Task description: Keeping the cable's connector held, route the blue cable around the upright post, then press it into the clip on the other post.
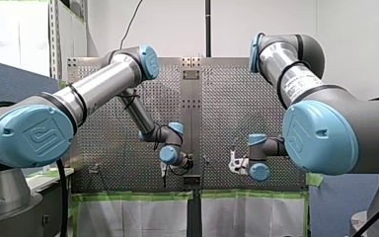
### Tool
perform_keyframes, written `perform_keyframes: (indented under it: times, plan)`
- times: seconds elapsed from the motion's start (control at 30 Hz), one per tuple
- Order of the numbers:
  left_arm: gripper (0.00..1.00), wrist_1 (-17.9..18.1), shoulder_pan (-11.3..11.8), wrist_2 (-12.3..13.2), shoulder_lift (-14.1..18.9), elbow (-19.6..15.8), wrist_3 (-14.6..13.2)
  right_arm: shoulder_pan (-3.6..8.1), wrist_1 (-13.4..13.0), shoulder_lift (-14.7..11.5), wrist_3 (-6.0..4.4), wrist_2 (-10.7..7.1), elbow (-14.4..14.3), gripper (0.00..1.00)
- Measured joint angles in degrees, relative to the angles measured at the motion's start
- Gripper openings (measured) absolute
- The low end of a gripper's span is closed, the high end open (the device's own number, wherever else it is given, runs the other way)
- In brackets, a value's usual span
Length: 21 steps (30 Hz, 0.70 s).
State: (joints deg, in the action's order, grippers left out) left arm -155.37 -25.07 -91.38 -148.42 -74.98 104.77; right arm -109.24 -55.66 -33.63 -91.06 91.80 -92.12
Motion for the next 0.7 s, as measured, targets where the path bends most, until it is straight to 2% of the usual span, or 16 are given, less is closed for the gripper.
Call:
perform_keyframes:
  times: [0.2, 0.43, 0.7]
  plan:
    - [0.0, -0.19, 0.44, 0.07, 0.02, 0.55, 0.08, 0.68, 0.35, 0.0, 0.03, -0.04, 0.78, 0.0]
    - [0.0, -0.32, 0.8, -0.11, 0.02, 0.58, -0.16, 0.96, 0.56, 0.0, 0.06, -0.16, 1.24, 0.0]
    - [0.0, -0.16, 0.7, -1.95, 0.1, 0.57, -3.69, 1.13, 1.55, 0.0, 0.38, -1.08, 1.93, 0.0]
